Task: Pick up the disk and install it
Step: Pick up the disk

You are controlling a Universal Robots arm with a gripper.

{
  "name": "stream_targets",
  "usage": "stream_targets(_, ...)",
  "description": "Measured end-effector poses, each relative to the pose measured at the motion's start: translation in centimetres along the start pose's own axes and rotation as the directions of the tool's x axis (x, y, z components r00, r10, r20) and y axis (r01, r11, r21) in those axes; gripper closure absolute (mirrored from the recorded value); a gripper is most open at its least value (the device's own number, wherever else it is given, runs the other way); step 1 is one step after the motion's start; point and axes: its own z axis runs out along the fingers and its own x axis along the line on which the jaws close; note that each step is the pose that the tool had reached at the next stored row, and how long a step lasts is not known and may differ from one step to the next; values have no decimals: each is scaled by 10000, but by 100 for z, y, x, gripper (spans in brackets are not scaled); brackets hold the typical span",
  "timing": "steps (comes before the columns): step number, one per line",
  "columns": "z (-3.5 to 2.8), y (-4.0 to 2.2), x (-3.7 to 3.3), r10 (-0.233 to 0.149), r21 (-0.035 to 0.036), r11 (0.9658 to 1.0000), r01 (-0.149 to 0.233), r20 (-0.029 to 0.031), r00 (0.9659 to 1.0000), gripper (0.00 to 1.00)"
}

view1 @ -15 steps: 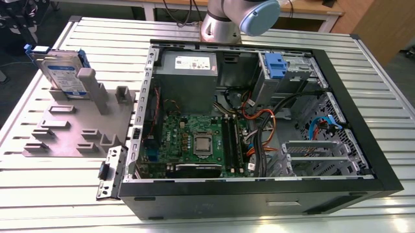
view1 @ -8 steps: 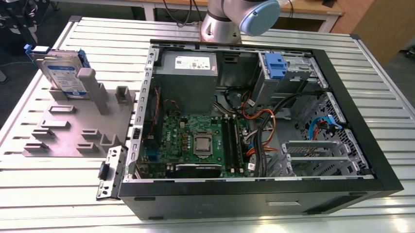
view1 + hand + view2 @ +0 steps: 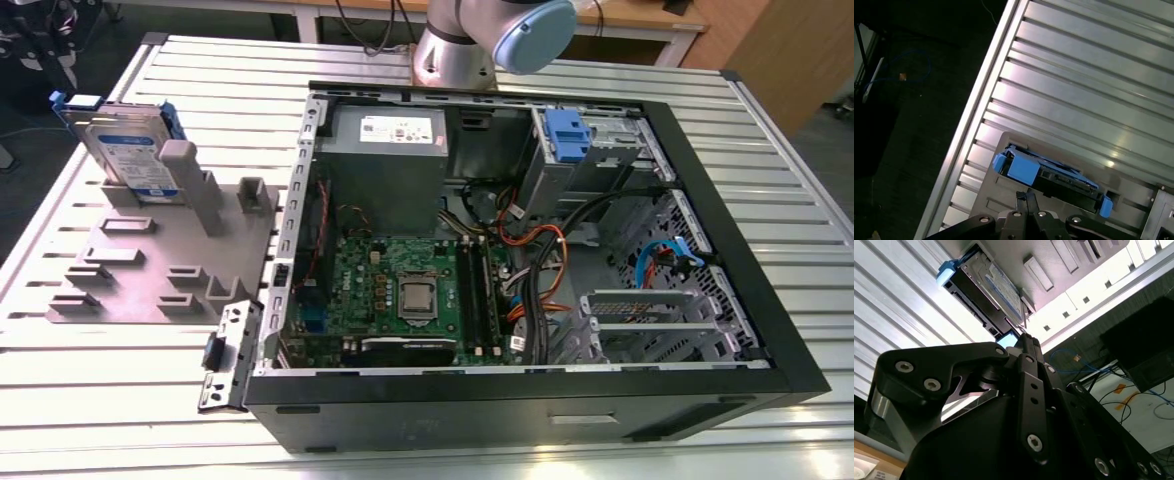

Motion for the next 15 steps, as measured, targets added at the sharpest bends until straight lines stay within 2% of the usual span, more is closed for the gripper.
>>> stream_targets(15,0,0,0,-313,13,9995,313,-15,9995,89)
